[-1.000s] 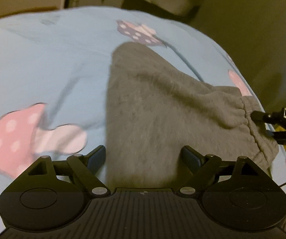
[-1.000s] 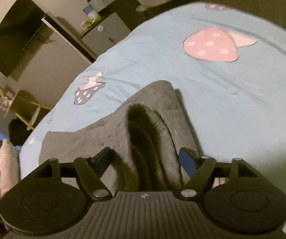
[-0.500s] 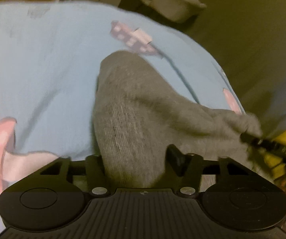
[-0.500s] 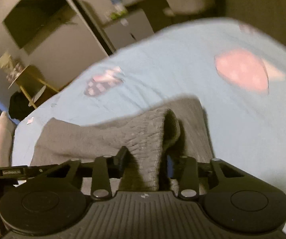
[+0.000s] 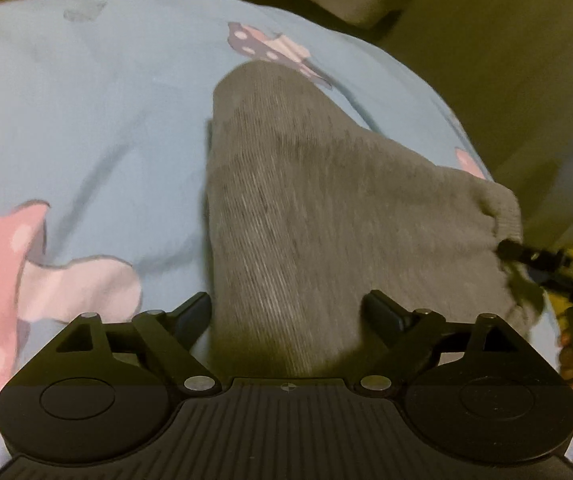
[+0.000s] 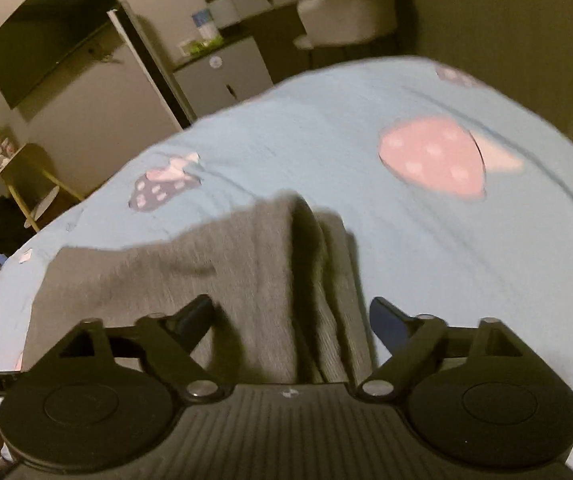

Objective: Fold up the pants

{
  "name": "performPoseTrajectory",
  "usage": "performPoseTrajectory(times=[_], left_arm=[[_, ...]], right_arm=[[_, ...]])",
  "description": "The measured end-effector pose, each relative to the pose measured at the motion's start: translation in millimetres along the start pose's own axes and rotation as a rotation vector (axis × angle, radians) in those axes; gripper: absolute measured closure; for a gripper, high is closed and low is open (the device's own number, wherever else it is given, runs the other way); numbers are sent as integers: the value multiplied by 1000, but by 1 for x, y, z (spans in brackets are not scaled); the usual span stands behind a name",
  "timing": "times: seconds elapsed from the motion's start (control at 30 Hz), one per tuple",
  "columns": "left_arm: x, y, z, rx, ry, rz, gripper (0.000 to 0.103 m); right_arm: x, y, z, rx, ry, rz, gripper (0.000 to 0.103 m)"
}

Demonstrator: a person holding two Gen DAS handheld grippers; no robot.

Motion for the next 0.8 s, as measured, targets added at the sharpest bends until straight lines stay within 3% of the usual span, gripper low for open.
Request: performPoseTrajectory(times=[0.1,0.2,0.3,0.33,0.37,0.5,0.6,0.7,0.77,0.8], left_arm=[[0,-1,6,21,-39,-15,13],[-1,7,13,5,-33,-5,13],[-2,14,23,-5,-33,-9,13],[-3,17,25,-7,-32,-8,13],[-3,17,26,-13,-31,2,13],[-4,16,17,-79,-39,65,43],[1,13,10,-105,-57,57,50],[0,11,11,-122,-56,88,47],[0,13,20,-108,-67,79,37],[0,14,24,-90,-84,70,27]], right_arm=[[-20,-7,6,64,66,124,11],[-32,-7,26,112,142,246,11],[-29,-6,37,117,171,251,12],[-25,-5,39,114,168,232,18],[-22,-4,40,106,167,214,33],[-5,-7,28,56,156,111,46],[1,-8,18,31,158,103,49],[6,-9,7,9,155,89,49],[12,-8,3,-2,165,74,49],[11,-7,3,-2,160,62,49]])
Point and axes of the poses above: each gripper's, at about its wrist camera, not at the fingertips, and z roughly the way its jaws point, x to its left, y to its top, the point moved 3 cm from there along z, roughly the way its jaws point, and after that the axes turned 4 degrees about z, right-handed, at the moved point
